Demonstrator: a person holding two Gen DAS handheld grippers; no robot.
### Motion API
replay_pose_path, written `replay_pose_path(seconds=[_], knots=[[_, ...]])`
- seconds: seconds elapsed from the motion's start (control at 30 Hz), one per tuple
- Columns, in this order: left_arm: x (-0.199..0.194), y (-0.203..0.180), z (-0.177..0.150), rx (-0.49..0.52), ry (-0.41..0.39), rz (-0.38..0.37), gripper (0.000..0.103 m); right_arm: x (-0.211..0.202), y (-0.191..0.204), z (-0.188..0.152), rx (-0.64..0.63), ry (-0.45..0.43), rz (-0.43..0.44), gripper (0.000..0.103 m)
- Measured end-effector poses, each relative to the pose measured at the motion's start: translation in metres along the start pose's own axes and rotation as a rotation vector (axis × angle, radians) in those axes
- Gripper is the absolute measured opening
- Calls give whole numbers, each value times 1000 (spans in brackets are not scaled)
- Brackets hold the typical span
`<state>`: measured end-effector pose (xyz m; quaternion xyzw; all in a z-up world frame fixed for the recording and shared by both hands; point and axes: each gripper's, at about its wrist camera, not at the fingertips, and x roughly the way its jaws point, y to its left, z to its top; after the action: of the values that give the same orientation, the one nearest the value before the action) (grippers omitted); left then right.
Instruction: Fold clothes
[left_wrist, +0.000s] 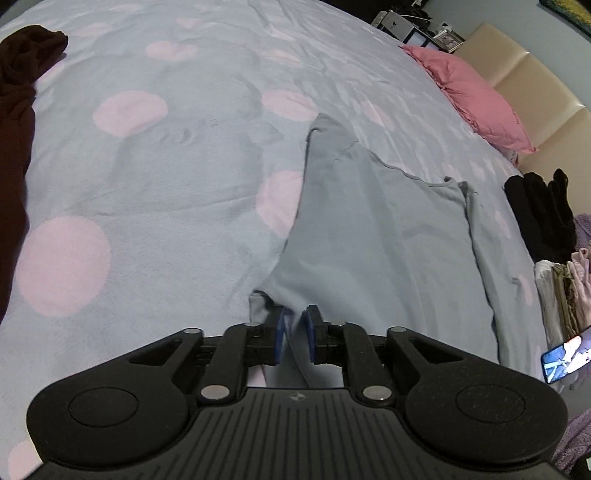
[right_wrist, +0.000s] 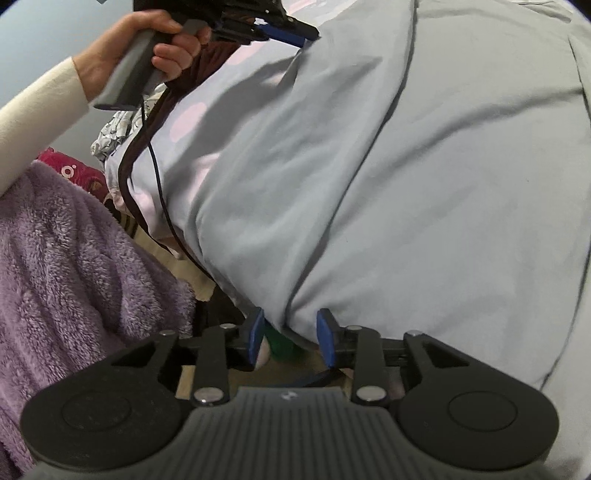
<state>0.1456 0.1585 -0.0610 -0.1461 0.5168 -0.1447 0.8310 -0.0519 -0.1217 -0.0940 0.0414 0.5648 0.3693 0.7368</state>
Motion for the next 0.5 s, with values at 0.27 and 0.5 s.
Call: replay_pose_path(seconds=[0.27,0.5], knots=[[-21,-16,13,116,-55,44,0,3,-1,7,27,40,40,0],[-41,-14,25,202,-88,184,0,-2,12,13,-13,35,58,1]])
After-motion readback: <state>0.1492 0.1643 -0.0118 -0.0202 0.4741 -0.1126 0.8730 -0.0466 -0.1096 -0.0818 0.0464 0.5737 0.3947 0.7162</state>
